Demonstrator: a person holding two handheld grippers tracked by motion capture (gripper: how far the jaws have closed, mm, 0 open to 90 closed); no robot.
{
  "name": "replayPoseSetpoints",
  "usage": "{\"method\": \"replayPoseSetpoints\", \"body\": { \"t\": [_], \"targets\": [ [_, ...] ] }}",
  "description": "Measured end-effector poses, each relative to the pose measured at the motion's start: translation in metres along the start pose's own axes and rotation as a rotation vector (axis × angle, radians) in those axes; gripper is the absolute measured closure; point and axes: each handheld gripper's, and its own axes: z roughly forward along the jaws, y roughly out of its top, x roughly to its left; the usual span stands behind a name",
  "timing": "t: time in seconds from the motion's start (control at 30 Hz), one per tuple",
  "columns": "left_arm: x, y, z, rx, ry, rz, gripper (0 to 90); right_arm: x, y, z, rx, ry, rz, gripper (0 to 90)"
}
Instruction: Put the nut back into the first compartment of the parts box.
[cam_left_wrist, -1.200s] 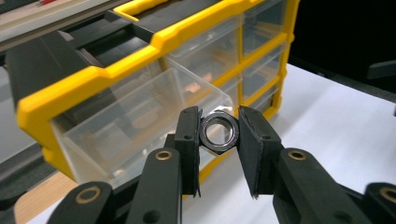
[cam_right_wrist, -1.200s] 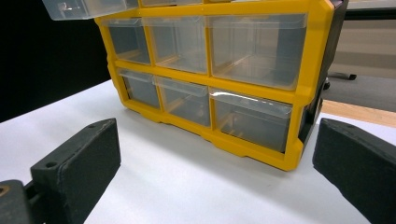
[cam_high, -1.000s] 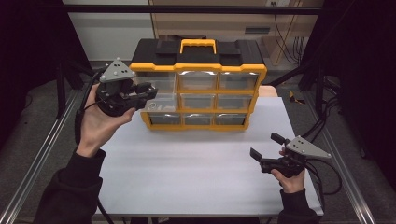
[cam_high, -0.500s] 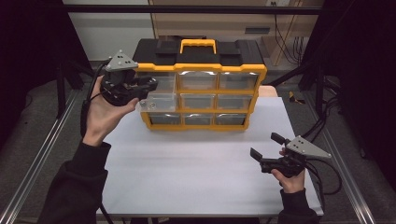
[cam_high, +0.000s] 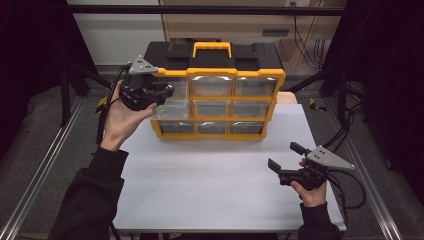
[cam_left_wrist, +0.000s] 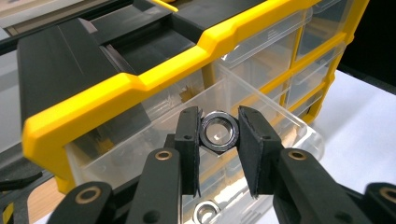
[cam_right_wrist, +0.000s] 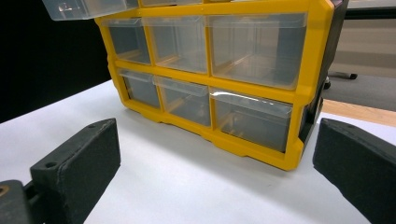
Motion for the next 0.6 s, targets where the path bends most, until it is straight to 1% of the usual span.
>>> {"method": "replayPoseSetpoints", "body": {
  "t": [0.1, 0.2, 0.23, 0.27, 0.3, 0.33, 0.37, 0.4, 0.43, 0.47, 0.5, 0.53, 0.6],
  "targets": [
    [0.000, -0.001, 0.004, 0.013, 0.008, 0.008, 69.3, 0.000, 0.000, 0.000, 0.000, 0.000, 0.000, 1.3],
    [0.000, -0.002, 0.007, 0.018, 0.008, -0.004, 69.3, 0.000, 0.000, 0.000, 0.000, -0.001, 0.000, 1.3],
    [0.000, -0.002, 0.008, 0.018, 0.013, 0.000, 69.3, 0.000, 0.000, 0.000, 0.000, -0.001, -0.001, 1.3],
    [0.000, -0.002, 0.009, 0.030, 0.011, 0.005, 69.3, 0.000, 0.000, 0.000, 0.001, -0.001, 0.000, 1.4],
    [0.000, -0.002, 0.010, 0.024, 0.014, -0.003, 69.3, 0.000, 0.000, 0.000, 0.002, 0.000, 0.000, 1.3],
    [0.000, -0.003, 0.013, 0.031, 0.016, -0.008, 69.3, 0.000, 0.000, 0.000, 0.000, 0.000, 0.000, 1.3],
    [0.001, -0.003, 0.013, 0.047, 0.012, 0.002, 69.2, 0.000, 0.000, 0.000, 0.001, 0.003, -0.002, 1.3],
    [0.000, -0.003, 0.015, 0.037, 0.015, -0.012, 69.3, 0.000, 0.000, 0.000, 0.001, 0.003, -0.001, 1.3],
    [0.001, -0.003, 0.016, 0.053, 0.014, -0.003, 69.2, 0.000, 0.000, 0.000, 0.000, 0.001, -0.001, 1.3],
    [0.000, -0.003, 0.017, 0.040, 0.016, -0.024, 69.2, 0.000, 0.000, 0.000, 0.001, 0.001, -0.001, 1.3],
    [0.000, -0.003, 0.017, 0.045, 0.016, -0.016, 69.2, 0.000, 0.000, 0.000, 0.000, 0.001, -0.002, 1.3],
    [0.001, -0.003, 0.017, 0.045, 0.009, -0.025, 69.2, 0.000, 0.000, -0.001, 0.002, 0.000, 0.002, 1.3],
    [0.001, -0.003, 0.017, 0.048, 0.009, -0.030, 69.0, 0.000, 0.000, 0.000, 0.000, 0.001, 0.000, 1.3]
  ]
}}
